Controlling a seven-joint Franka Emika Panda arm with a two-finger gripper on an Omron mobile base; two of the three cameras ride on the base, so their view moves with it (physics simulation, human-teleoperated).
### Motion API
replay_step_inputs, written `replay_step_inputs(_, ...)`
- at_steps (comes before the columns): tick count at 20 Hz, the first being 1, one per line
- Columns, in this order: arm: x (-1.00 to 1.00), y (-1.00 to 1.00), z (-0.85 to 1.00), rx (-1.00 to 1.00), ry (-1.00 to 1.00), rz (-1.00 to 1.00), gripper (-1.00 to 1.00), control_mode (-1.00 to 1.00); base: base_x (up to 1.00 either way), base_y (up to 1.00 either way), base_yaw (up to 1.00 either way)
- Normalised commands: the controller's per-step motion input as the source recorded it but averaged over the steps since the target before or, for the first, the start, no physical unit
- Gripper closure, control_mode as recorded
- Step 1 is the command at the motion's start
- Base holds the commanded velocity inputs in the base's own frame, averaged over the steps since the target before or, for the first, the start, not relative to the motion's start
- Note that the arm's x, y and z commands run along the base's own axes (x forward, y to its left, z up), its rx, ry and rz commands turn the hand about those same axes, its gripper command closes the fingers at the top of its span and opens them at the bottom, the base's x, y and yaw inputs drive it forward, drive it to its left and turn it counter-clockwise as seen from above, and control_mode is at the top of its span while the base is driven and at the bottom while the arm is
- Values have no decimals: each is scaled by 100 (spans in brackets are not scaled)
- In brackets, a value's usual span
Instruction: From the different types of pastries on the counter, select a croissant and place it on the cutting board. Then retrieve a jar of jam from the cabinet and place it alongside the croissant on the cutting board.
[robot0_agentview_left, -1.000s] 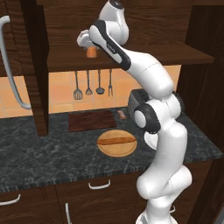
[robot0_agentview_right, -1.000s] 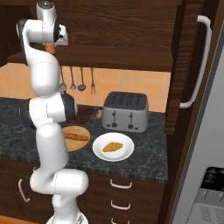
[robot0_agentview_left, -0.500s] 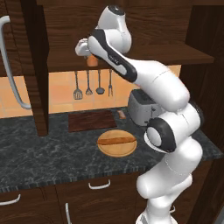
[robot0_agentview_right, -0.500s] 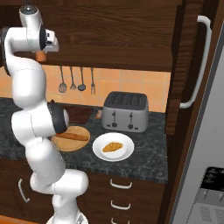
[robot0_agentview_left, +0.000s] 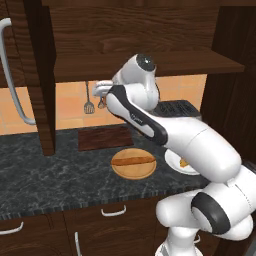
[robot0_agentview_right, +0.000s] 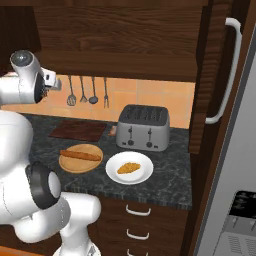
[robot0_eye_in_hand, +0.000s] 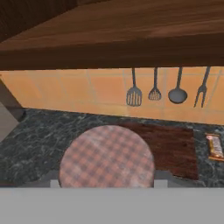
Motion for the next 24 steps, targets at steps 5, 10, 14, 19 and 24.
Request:
replay_step_inputs(5,-46,0,-56,8,5,-2,100,-100,0,0,0)
replay_step_inputs(10,-47,0,-67,-6,11,0,100,-100,0,0,0)
replay_step_inputs(14,78,-28,-14,0,8,0,100,-100,0,0,0)
replay_step_inputs(19,23,9,-37,-5,6,0,100,-100,0,0,0)
replay_step_inputs(24,12,34,-48,-10,10,-1,100,-100,0,0,0)
